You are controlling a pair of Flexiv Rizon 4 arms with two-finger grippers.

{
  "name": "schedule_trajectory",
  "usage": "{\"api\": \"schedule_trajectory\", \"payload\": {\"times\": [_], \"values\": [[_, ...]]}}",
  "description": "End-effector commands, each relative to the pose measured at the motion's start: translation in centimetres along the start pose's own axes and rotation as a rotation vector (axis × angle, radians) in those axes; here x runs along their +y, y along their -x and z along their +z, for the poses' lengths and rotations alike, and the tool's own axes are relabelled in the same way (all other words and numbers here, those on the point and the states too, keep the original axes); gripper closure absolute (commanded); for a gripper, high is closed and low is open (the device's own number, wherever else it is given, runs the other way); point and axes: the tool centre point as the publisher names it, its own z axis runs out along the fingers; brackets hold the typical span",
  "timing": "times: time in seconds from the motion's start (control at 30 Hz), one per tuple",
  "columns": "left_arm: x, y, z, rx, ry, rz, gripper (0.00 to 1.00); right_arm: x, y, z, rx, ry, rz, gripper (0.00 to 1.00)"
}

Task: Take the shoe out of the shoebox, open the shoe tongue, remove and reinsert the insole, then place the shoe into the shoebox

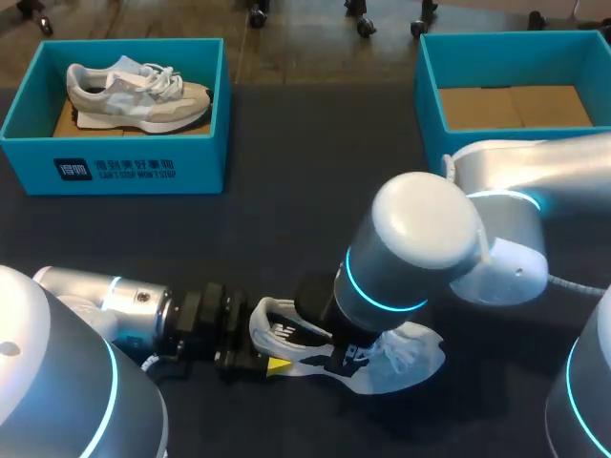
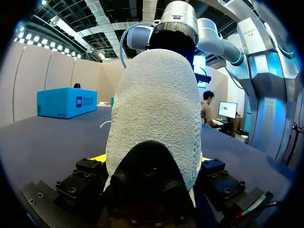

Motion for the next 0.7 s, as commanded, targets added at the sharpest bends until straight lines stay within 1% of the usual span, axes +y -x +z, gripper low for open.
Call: {"api": "schedule_trajectory", "payload": {"times": [0.03, 0.13, 0.3, 0.47, 0.6, 0.7], "values": [[0.7, 0.3, 0.1, -0.004, -0.001, -0.002, 1.0, -1.2, 0.3, -0.8, 0.007, 0.092, 0.031, 1.0], [0.7, 0.3, 0.1, -0.004, -0.001, -0.002, 1.0, -1.8, 0.9, -1.0, 0.024, 0.159, 0.07, 1.0], [0.7, 0.3, 0.1, -0.004, -0.001, -0.002, 1.0, -1.9, 1.4, -1.4, 0.046, 0.199, 0.076, 1.0], [0.7, 0.3, 0.1, -0.004, -0.001, -0.002, 1.0, -1.9, 1.6, -1.9, 0.11, 0.244, 0.012, 1.0], [0.7, 0.3, 0.1, -0.004, -0.001, -0.002, 1.0, -1.7, 1.8, -2.5, 0.12, 0.281, -0.03, 1.0], [0.7, 0.3, 0.1, -0.004, -0.001, -0.002, 1.0, -1.6, 1.9, -2.8, 0.13, 0.295, -0.046, 1.0]]}}
